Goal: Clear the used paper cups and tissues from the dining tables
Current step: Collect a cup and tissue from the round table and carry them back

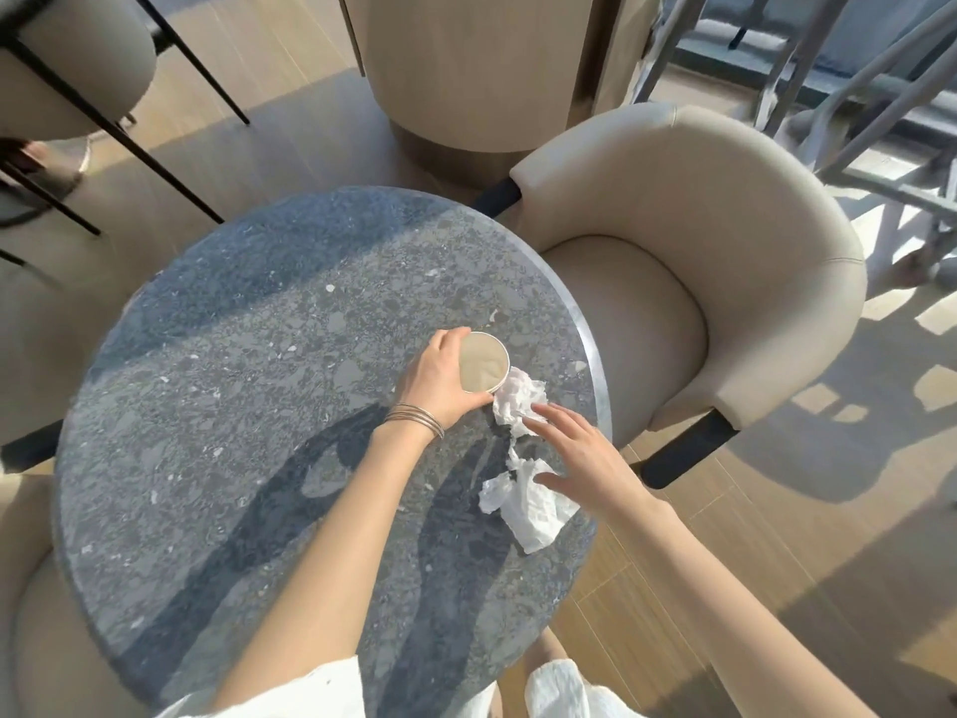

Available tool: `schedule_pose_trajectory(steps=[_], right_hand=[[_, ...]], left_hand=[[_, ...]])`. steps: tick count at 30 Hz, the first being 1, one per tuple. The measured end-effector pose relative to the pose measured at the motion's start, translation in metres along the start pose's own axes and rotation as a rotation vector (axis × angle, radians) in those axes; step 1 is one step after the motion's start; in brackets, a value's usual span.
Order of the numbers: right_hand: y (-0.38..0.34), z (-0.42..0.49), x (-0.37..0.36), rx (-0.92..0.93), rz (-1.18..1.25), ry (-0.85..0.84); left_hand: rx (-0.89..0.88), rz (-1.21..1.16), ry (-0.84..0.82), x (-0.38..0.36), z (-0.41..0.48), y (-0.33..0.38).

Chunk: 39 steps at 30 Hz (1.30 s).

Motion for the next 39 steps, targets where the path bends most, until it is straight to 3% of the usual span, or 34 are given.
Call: schedule_pose_trajectory(steps=[4, 9, 12, 21, 30, 36, 39], right_hand=[[-0.002, 0.015, -0.003, 0.056, -0.024, -0.033], [0.002, 0.028, -0.022, 0.094, -0.097, -0.177], [0.003, 0.028, -0.031, 0.091, -0.139, -0.208], [-0.011, 0.018, -0.018, 0.08, -0.164, 0.051], [-0.039, 0.013, -0.01, 0.08, -0.026, 0.12], [-0.068, 0.018, 0.007, 0.172, 0.01, 0.314], [-0.079, 0.016, -0.003, 0.239, -0.006, 0.304]], left_hand=[[0.082, -0.025, 0.066, 0.014, -0.038, -0.041], [0.095, -0.092, -0.008, 0.0, -0.098, -0.07], [0.108, -0.082, 0.048, -0.006, -0.116, -0.077], [0.068, -0.019, 0.148, -0.006, -0.129, -0.071], [0.079, 0.02, 0.152, 0.001, -0.136, -0.082], [0.1, 0.013, 0.152, 0.005, -0.146, -0.095], [0.099, 0.013, 0.164, 0.006, -0.151, -0.1]])
Point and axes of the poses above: each hand's wrist, its own z-axis towards the middle knuckle, its own x-axis out of the back of the hand, y = z × x, the point moved 6 cm from there along z, towards the middle knuckle, and after that the axes turned 9 degrees about x, right-handed, at the moved point
